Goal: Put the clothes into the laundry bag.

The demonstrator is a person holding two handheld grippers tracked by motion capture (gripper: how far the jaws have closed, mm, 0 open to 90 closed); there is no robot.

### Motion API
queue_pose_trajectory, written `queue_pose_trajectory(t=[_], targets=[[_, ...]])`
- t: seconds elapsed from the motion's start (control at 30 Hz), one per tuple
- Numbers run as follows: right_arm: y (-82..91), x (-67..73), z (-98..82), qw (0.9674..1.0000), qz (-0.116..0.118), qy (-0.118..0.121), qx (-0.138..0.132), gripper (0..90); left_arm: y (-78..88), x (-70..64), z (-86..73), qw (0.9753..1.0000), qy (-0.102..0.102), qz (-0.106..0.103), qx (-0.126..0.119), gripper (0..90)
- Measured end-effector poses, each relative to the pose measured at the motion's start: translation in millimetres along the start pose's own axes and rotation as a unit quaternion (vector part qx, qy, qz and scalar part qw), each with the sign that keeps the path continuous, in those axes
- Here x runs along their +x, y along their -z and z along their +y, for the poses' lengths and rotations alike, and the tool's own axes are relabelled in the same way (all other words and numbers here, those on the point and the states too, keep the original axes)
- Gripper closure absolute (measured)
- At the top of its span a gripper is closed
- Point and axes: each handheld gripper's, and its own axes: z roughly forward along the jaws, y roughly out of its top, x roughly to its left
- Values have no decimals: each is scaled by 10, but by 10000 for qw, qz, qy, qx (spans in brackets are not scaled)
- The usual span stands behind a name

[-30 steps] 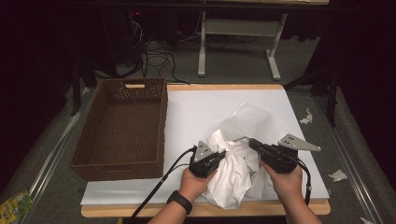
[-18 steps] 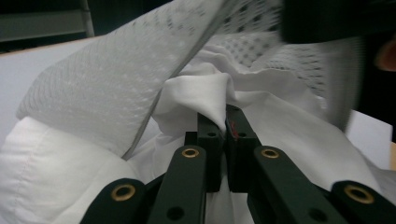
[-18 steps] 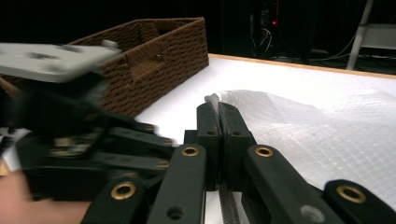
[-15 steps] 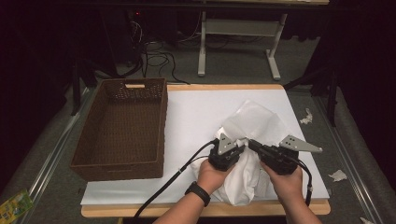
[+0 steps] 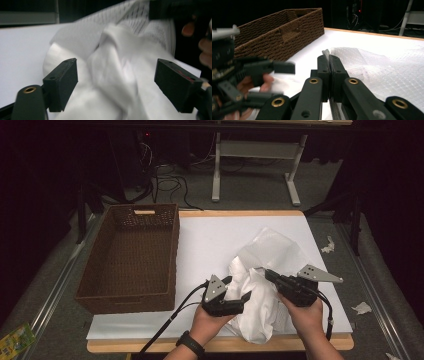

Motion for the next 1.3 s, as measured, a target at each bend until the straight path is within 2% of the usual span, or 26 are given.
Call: queue_pose_trajectory(t=[0.1, 0.13, 0.17, 0.2, 0.23, 0.3, 0.37, 0.4, 0.43, 0.5, 0.57, 0.67, 0.77, 0.83, 0.93, 1.13, 1.3], targets=[[-8, 2, -2, 10000, -2, -15, 20, 892, -87, -18, -154, 9994, 11, 1, 349, 165], [-12, 2, -4, 10000, -3, -14, 16, 892, -145, -26, -200, 9985, -43, 10, 546, 165], [-16, 4, -4, 10000, 1, -16, 18, 892, -221, -30, -250, 9964, -48, 17, 844, 167], [-18, 9, -4, 10000, 7, -10, 22, 892, -259, -30, -253, 9947, -46, -19, 1027, 202], [-19, 13, -4, 10000, 5, -11, 19, 892, -264, -33, -250, 9946, -86, -33, 1031, 326], [-18, 16, -7, 10000, 9, -19, 23, 892, -276, -43, -244, 9949, -132, -68, 1001, 518], [-22, 11, -9, 10000, 27, -28, 26, 892, -286, -44, -239, 9938, -176, -148, 1091, 716], [-28, 8, -9, 10000, 38, -22, 22, 892, -277, -48, -236, 9941, -189, -144, 1063, 792], [-34, 8, -7, 10000, 54, -30, 23, 892, -265, -42, -227, 9946, -177, -160, 1008, 828], [-46, 16, -2, 10000, 80, -30, 14, 892, -209, -17, -183, 9959, -129, -101, 892, 844], [-63, 34, 16, 9999, 156, -42, -23, 892, -97, 27, -85, 9981, -71, -20, 617, 849], [-77, 69, 51, 9997, 244, -36, -83, 893, 78, 72, 93, 9994, -67, 70, 320, 851], [-91, 106, 77, 9995, 288, -19, -123, 893, 239, 88, 281, 9996, -203, 176, 85, 851], [-104, 117, 77, 9995, 294, -18, -119, 893, 284, 50, 360, 9991, -366, 219, 72, 850], [-119, 105, 66, 9996, 267, -33, -93, 892, 231, -55, 370, 9979, -584, 193, 195, 849], [-130, 80, 24, 9997, 244, -59, -15, 893, -92, -217, 274, 9965, -697, 76, 447, 847], [-135, 90, 3, 9996, 281, -54, 33, 893, -389, -288, 212, 9952, -741, 33, 641, 846]])
